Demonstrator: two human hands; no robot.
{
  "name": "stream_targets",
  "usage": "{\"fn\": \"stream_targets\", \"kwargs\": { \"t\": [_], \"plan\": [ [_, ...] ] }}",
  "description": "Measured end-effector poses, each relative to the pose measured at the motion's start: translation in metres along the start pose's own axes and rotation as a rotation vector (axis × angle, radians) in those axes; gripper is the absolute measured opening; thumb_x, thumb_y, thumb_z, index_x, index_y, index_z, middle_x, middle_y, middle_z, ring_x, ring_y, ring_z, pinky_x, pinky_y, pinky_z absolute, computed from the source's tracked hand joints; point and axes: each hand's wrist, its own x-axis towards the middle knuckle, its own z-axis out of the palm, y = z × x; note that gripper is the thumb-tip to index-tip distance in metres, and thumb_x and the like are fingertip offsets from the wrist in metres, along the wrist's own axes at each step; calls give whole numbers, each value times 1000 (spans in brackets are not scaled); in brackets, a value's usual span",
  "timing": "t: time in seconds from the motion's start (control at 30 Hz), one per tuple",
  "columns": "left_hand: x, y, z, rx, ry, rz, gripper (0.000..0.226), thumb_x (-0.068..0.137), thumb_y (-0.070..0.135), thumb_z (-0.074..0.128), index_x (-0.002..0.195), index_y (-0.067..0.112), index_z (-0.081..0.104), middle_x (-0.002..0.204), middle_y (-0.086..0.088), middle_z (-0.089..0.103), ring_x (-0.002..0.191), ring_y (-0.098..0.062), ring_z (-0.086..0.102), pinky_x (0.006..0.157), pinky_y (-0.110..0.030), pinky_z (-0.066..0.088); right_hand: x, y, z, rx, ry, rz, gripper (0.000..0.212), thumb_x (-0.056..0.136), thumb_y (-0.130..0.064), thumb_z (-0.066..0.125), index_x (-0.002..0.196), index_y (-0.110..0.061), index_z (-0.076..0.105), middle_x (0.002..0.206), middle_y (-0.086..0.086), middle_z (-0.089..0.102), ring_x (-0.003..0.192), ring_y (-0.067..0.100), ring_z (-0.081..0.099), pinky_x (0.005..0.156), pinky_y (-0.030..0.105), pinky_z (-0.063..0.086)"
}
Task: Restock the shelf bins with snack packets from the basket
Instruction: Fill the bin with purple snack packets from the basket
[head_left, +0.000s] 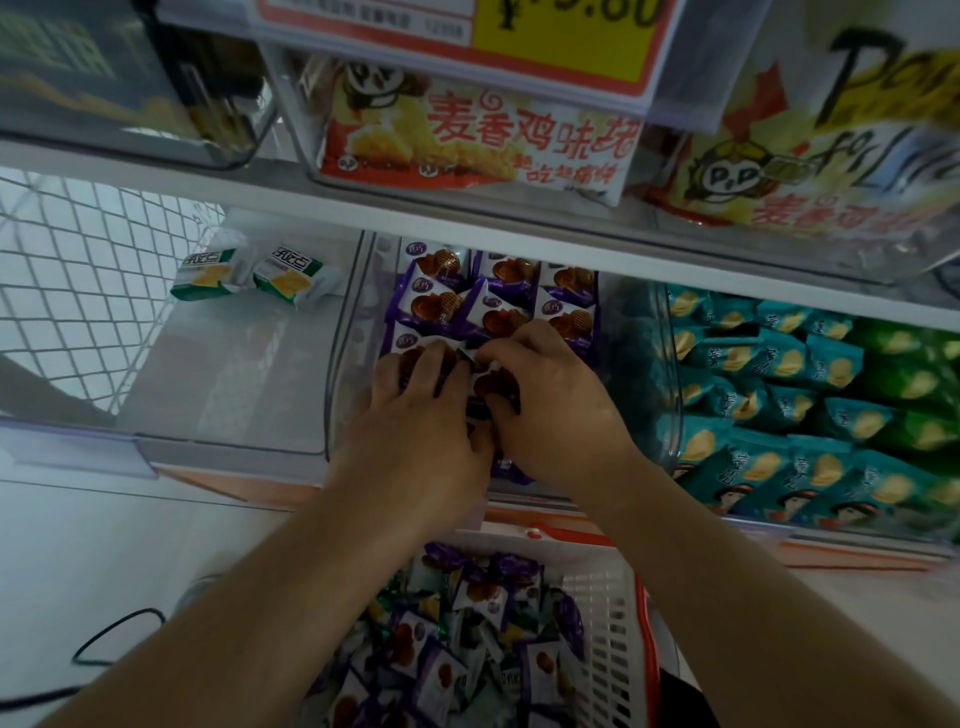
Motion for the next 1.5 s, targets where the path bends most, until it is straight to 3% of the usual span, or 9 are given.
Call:
{"fn": "stream_targets", "kwargs": {
  "t": [0.4, 0.6, 0.77, 0.87, 0.97, 1.13, 1.23, 1.33, 1.5],
  "plan": [
    [0, -1, -2, -39, -28, -4, 67, 103, 51, 39, 162, 34, 14, 171, 5, 2, 154, -31, 4, 122, -51, 19, -2, 3, 1, -76, -58, 36, 52, 101, -27, 61, 152, -31, 50, 144, 5, 41, 108, 30, 64, 84, 47, 61],
    [-17, -7, -9, -173, 99, 106, 62, 97, 41, 38, 156, 20, 41, 162, -3, 34, 147, -33, 27, 120, -53, 31, -15, -5, -32, 47, 104, 50, 47, 93, -7, 62, 139, -17, 64, 137, 7, 57, 102, 25, 69, 88, 39, 61],
    [-55, 5, -27, -345, 298, 143, 33, 100, 24, 53, 132, 19, 61, 124, 2, 60, 108, -15, 59, 89, -36, 54, -50, -27, -68, 194, 100, 29, 34, 88, 5, 55, 109, -17, 71, 106, 0, 67, 87, 12, 63, 71, 14, 48],
    [-83, 13, -30, -387, 258, 207, 12, 99, 30, 55, 107, 29, 64, 84, 11, 62, 68, -5, 59, 59, -32, 51, -82, -43, -81, 360, -79, 43, 32, 83, 7, 54, 92, -20, 68, 85, -4, 69, 75, 13, 64, 64, 28, 53],
    [-106, 15, -4, -325, 42, 227, 8, 98, 29, 54, 95, 30, 61, 70, 9, 58, 58, -6, 55, 51, -33, 46, -114, -44, -62, 280, -303, 89, 27, 85, 1, 59, 86, -25, 67, 83, -4, 68, 78, 13, 64, 69, 38, 56],
    [-127, -14, 92, -198, -345, 21, 10, 96, 19, 57, 102, 20, 65, 94, 0, 65, 85, -21, 63, 77, -38, 57, -167, -10, 29, 201, -662, 336, 29, 95, -8, 54, 79, -33, 50, 85, -9, 49, 71, 10, 47, 57, 24, 39],
    [-133, -44, 144, -119, -532, -63, 48, 93, 29, 65, 139, 23, 52, 128, -6, 54, 117, -26, 55, 98, -39, 52, -196, 23, 85, 136, -776, 472, 32, 96, -17, 60, 112, -43, 53, 114, -5, 50, 104, 20, 53, 80, 23, 42],
    [-127, -66, 182, -13, -661, -81, 83, 90, 47, 69, 159, 31, 26, 152, -11, 34, 145, -36, 29, 114, -44, 39, -204, 54, 124, -10, -892, 540, 73, 98, -34, 63, 160, -28, 26, 160, 14, 22, 140, 43, 36, 106, 45, 47],
    [-105, -86, 253, 26, -772, -107, 110, 71, 82, 66, 160, 42, 13, 167, -16, 10, 153, -48, 3, 121, -64, 21, -200, 80, 186, -55, -780, 569, 96, 92, -51, 67, 163, -41, 4, 170, 5, -9, 155, 42, 11, 115, 55, 42]
  ]
}}
